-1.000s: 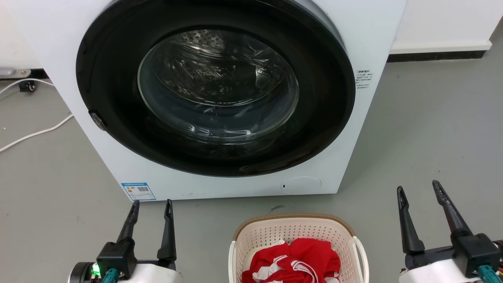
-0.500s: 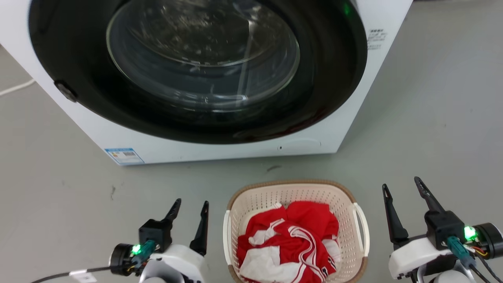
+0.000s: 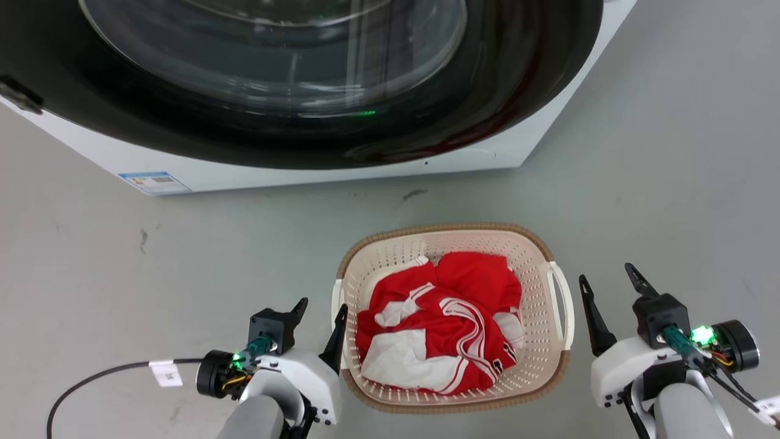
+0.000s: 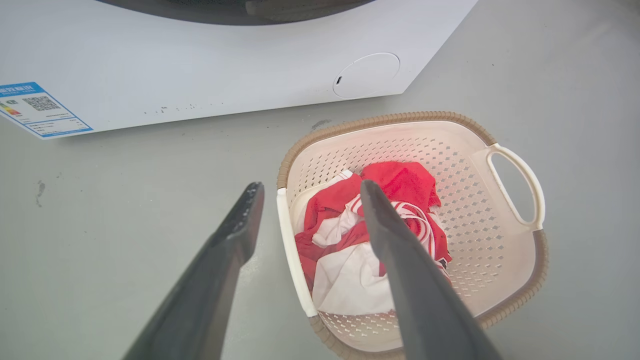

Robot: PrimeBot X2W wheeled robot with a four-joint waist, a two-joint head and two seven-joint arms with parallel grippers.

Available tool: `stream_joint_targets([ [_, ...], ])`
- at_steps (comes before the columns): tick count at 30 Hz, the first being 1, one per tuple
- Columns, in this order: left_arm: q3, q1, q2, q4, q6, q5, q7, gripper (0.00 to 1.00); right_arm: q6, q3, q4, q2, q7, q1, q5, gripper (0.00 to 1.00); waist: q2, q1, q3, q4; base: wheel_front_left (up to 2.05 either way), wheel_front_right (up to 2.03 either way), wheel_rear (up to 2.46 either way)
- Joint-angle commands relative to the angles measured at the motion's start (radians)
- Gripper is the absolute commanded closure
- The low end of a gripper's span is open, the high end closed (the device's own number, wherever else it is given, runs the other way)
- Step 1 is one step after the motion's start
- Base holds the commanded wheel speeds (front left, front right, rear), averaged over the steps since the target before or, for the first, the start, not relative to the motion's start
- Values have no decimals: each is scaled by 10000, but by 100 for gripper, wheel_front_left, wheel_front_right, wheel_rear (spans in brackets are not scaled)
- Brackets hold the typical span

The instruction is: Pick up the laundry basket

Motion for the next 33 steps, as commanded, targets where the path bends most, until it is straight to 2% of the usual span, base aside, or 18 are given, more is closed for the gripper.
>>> stream_joint_targets([
  [1, -72, -316, 20, 251, -23, -107, -25, 0, -7, -23, 261, -16, -20, -319, -82, 0, 0, -1, 389, -70, 0, 0, 0],
  [11, -708, -1435, 20, 1859, -82, -676, -25, 0, -7, -129, 1781, -16, -21, -1449, -353, 0, 0, -1, 1470, -37, 0, 0, 0],
  [33, -2037, -3011, 19, 3386, -101, -1841, -25, 0, -7, -562, 4715, -29, -21, -3387, -976, 0, 0, -1, 3250, -26, 0, 0, 0],
])
